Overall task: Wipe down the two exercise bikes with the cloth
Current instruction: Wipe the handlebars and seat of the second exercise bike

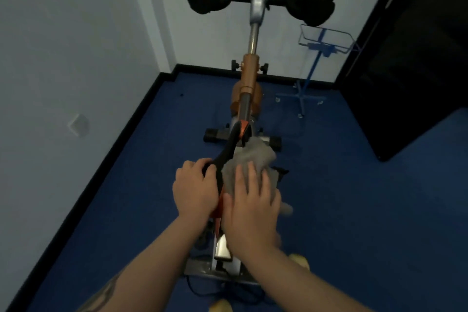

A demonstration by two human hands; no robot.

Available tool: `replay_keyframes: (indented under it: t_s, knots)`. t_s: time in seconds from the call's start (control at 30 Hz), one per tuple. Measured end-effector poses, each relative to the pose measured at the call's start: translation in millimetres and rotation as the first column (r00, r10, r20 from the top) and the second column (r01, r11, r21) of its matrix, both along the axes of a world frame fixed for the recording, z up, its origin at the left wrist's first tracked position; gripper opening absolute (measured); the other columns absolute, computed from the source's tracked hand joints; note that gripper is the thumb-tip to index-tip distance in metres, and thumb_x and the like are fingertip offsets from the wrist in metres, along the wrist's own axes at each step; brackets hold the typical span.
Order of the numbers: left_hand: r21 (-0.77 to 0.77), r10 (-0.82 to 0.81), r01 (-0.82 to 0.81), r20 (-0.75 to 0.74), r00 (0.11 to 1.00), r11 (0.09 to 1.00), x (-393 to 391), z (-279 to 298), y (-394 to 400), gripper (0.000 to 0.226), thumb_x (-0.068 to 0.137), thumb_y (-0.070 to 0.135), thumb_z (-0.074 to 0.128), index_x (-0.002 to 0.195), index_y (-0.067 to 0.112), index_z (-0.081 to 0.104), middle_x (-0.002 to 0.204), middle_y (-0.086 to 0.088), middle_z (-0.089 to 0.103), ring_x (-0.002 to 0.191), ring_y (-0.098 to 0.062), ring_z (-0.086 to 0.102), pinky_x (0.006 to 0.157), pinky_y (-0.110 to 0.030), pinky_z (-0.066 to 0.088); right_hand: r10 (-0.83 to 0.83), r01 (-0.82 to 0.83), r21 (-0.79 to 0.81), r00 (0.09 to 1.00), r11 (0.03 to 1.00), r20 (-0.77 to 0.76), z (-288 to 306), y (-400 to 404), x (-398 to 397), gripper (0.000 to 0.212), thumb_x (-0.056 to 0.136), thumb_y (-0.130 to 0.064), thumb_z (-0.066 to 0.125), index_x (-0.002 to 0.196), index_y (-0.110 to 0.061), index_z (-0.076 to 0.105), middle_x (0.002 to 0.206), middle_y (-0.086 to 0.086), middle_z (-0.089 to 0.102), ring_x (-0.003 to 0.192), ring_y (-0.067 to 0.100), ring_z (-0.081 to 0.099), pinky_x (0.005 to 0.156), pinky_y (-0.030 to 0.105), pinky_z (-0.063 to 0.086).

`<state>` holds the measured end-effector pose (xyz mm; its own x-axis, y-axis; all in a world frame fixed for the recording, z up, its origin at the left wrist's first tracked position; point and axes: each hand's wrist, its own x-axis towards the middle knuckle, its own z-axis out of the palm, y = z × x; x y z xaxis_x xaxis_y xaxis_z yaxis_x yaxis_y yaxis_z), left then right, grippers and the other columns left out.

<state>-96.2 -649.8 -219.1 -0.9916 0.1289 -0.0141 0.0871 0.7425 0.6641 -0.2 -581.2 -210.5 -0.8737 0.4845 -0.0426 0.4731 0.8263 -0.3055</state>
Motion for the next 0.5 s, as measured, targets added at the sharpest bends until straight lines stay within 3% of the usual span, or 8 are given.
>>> replay_keyframes:
  t_s: [0.1,0.2,0.3,0.37,0.43,0.5]
  knots:
    - [0.248,0.071,-0.092,0.09,0.993,0.964,4,-1,0,0.034,0.1,0.023,0.039,0.119,0.023,0.067,0.117,0.004,0.063,0.107,-0.012,0.054,0.085,-0.029,0.039,0.037,-0.037,0.008,0.999,0.999,-0.025,-1,9,-15,0.056,0.103,-0.041,0.024,0.155,-0.023,0.018,0.164,-0.002,0.007,0.149,0.026,0.009,0.117,0.053,0.016]
    - [0.214,0.03,-0.054,0.113,0.993,0.975,2,-1,-1,0.035,0.1,0.025,0.036,0.121,0.025,0.065,0.11,0.008,0.065,0.095,-0.009,0.056,0.077,-0.029,0.042,0.001,-0.01,-0.183,0.999,0.983,-0.045,4,32,-39,0.057,0.103,-0.04,0.026,0.156,-0.026,0.01,0.162,-0.004,0.016,0.141,0.026,0.031,0.109,0.047,0.035]
    - [0.139,0.006,-0.02,0.097,0.995,0.99,2,2,1,0.037,0.1,0.026,0.034,0.124,0.027,0.062,0.097,0.014,0.056,0.083,-0.006,0.051,0.067,-0.028,0.039,-0.16,0.19,-0.442,0.982,0.877,0.105,15,57,-58,0.059,0.103,-0.046,0.026,0.155,-0.027,0.008,0.147,0.01,0.044,0.12,0.031,0.053,0.095,0.044,0.046]
    - [0.129,-0.009,-0.003,0.091,0.996,0.992,2,2,-1,0.037,0.1,0.026,0.033,0.124,0.027,0.061,0.098,0.013,0.058,0.085,-0.008,0.053,0.068,-0.029,0.041,-0.189,0.22,-0.352,0.974,0.91,0.122,17,46,-53,0.059,0.101,-0.049,0.026,0.153,-0.023,0.017,0.14,0.01,0.05,0.118,0.029,0.053,0.094,0.045,0.047]
    - [0.143,-0.023,0.011,0.077,0.997,0.99,1,0,-2,0.037,0.099,0.026,0.033,0.121,0.027,0.062,0.1,0.011,0.063,0.085,-0.008,0.057,0.068,-0.03,0.043,-0.173,0.184,-0.19,0.982,0.964,0.075,11,21,-33,0.063,0.099,-0.053,0.025,0.153,-0.023,0.012,0.153,0.007,0.032,0.132,0.026,0.038,0.098,0.051,0.044]
    - [0.153,-0.028,0.018,0.062,0.998,0.988,1,-1,-1,0.035,0.099,0.027,0.034,0.119,0.028,0.062,0.101,0.01,0.065,0.085,-0.007,0.057,0.068,-0.03,0.044,-0.124,0.132,-0.142,0.99,0.981,0.066,7,9,-21,0.066,0.099,-0.055,0.022,0.155,-0.026,0.002,0.16,0.002,0.013,0.14,0.026,0.022,0.101,0.055,0.04]
